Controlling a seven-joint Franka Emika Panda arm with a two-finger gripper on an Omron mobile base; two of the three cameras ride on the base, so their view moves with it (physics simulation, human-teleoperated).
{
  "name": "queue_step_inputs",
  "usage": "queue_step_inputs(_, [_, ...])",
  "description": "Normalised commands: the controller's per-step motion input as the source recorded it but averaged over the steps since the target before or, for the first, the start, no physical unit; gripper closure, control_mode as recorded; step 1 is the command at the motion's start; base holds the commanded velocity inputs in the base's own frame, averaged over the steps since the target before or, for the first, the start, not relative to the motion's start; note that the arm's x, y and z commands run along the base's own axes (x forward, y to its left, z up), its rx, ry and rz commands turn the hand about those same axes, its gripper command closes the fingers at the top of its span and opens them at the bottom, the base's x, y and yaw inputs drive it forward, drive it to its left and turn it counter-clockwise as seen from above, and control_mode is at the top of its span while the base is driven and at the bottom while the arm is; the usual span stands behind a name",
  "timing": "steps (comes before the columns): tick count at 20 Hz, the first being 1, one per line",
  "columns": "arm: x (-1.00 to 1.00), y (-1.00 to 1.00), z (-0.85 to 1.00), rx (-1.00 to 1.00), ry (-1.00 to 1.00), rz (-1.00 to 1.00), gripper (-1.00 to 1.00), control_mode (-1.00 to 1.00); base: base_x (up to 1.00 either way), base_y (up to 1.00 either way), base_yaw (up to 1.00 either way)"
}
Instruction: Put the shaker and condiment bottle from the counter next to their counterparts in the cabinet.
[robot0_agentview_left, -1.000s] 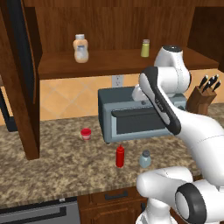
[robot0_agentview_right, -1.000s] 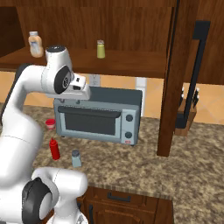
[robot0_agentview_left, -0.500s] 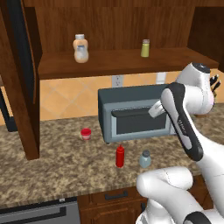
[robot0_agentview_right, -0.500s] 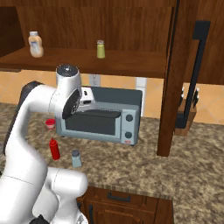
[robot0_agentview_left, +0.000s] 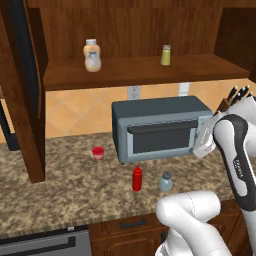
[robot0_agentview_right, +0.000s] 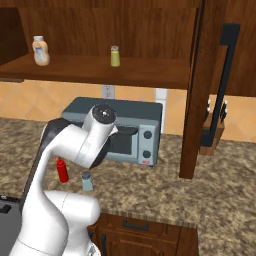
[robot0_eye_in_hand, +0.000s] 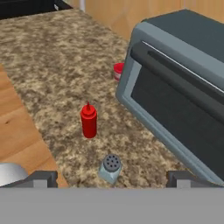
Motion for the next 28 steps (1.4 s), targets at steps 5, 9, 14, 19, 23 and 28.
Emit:
queue_step_inputs(5, [-0.08,-0.04,-0.3,0.0,-0.04,0.22,-1.0,-1.0,0.0,0.0,0.0])
queue_step_inputs(9, [-0.19,-0.1,-0.51,0.06,-0.2,0.09,-1.0,-1.0,0.0,0.0,0.0])
queue_step_inputs(14, [-0.1,-0.08,-0.66,0.0,-0.23,0.12,-1.0,-1.0,0.0,0.0,0.0])
queue_step_inputs(19, [0.0,-0.03,-0.4,0.0,-0.04,0.15,-1.0,-1.0,0.0,0.0,0.0])
queue_step_inputs(23, [0.02,-0.14,-0.09,0.1,0.01,0.2,-1.0,-1.0,0.0,0.0,0.0])
queue_step_inputs(28, [0.01,-0.03,-0.2,0.03,0.0,0.12,-1.0,-1.0,0.0,0.0,0.0])
